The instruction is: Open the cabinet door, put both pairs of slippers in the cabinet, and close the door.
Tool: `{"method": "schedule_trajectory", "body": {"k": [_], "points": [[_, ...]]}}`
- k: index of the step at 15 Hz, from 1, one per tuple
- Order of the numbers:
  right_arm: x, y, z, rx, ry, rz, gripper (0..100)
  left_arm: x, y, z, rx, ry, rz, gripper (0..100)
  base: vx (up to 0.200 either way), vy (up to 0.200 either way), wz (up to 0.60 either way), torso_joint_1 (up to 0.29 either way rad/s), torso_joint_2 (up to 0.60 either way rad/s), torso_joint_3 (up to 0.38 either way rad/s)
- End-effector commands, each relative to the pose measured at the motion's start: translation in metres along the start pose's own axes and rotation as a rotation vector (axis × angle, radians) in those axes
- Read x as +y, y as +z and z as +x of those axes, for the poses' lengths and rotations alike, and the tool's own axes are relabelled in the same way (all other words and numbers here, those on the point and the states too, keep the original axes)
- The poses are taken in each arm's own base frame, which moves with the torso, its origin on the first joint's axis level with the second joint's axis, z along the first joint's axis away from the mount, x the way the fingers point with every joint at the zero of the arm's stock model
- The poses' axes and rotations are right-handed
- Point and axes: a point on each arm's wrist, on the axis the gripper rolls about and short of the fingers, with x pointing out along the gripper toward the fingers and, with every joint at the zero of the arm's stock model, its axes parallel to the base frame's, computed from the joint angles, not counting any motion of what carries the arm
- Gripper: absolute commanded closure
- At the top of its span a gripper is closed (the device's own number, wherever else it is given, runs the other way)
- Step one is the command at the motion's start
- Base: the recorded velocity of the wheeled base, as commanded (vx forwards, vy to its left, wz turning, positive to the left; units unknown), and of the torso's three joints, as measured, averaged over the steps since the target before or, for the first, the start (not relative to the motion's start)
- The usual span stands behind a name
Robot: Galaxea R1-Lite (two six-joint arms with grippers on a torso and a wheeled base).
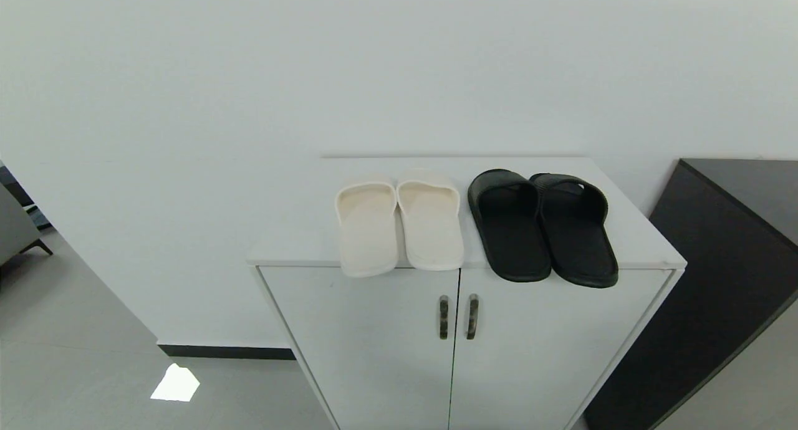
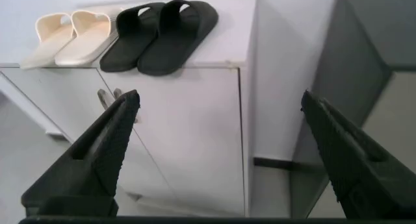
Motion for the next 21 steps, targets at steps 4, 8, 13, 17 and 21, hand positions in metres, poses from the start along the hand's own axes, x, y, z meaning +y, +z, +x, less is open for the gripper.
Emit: {"method": "schedule_trajectory", "body": {"k": [4, 8, 13, 17, 21], "points": [[0.022, 0.036, 0.122, 0.265, 0.089, 0.027, 0, 0.000, 0.000, 0.000, 0.002, -0.001, 0.001, 100, 0.000, 0.000, 0.00, 0.000, 0.00, 0.000], [0.068, 0.046, 0.166, 0.298, 0.073, 0.040, 0, 0.000, 0.000, 0.000, 0.000, -0.001, 0.000, 100, 0.000, 0.000, 0.00, 0.000, 0.00, 0.000], [0.096, 0.049, 0.216, 0.267, 0.042, 0.029, 0, 0.000, 0.000, 0.000, 0.002, -0.002, -0.002, 100, 0.000, 0.000, 0.00, 0.000, 0.00, 0.000], [0.119, 0.030, 0.260, 0.212, -0.040, 0.005, 0, 0.000, 0.000, 0.000, 0.002, -0.002, -0.002, 100, 0.000, 0.000, 0.00, 0.000, 0.00, 0.000], [0.134, 0.021, 0.294, 0.168, -0.090, -0.037, 0, 0.000, 0.000, 0.000, 0.002, -0.002, -0.003, 100, 0.000, 0.000, 0.00, 0.000, 0.00, 0.000]]}}
